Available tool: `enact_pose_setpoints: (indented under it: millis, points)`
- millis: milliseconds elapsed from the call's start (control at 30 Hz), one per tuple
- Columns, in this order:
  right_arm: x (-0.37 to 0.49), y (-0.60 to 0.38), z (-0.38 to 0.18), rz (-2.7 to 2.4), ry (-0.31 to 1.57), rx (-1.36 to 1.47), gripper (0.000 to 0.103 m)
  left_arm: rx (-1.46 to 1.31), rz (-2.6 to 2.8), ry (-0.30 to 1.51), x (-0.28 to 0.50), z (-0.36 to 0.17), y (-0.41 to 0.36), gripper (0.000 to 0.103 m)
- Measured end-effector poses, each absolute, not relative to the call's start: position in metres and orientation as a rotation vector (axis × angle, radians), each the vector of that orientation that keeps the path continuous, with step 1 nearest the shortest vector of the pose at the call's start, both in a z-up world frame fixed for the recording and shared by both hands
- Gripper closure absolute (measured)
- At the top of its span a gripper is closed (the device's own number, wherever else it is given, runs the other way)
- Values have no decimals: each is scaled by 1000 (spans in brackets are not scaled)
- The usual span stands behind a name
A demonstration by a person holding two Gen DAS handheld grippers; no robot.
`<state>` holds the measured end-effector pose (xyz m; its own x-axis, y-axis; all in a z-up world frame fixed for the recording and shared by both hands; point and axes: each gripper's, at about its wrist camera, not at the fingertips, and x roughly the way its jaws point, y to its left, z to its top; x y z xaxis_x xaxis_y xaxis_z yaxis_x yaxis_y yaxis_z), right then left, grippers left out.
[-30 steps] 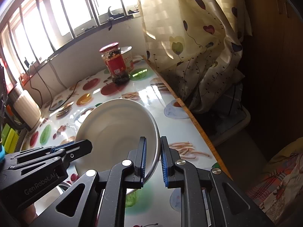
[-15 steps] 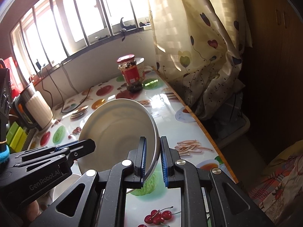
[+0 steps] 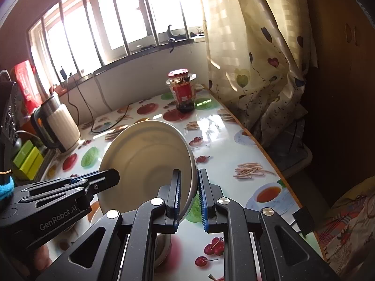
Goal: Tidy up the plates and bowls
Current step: 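Lift and carry the white bowl with both tools over the steel bowl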
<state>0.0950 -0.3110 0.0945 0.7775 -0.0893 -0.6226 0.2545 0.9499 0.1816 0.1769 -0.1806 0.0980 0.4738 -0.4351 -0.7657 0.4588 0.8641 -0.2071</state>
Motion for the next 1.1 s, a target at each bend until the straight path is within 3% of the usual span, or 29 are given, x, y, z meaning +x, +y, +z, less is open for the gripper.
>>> enact_pose_setpoints:
  millis: [1100]
  points:
    - [86, -241, 57, -80, 760, 224, 88, 0, -435, 1006, 153, 61, -117, 93]
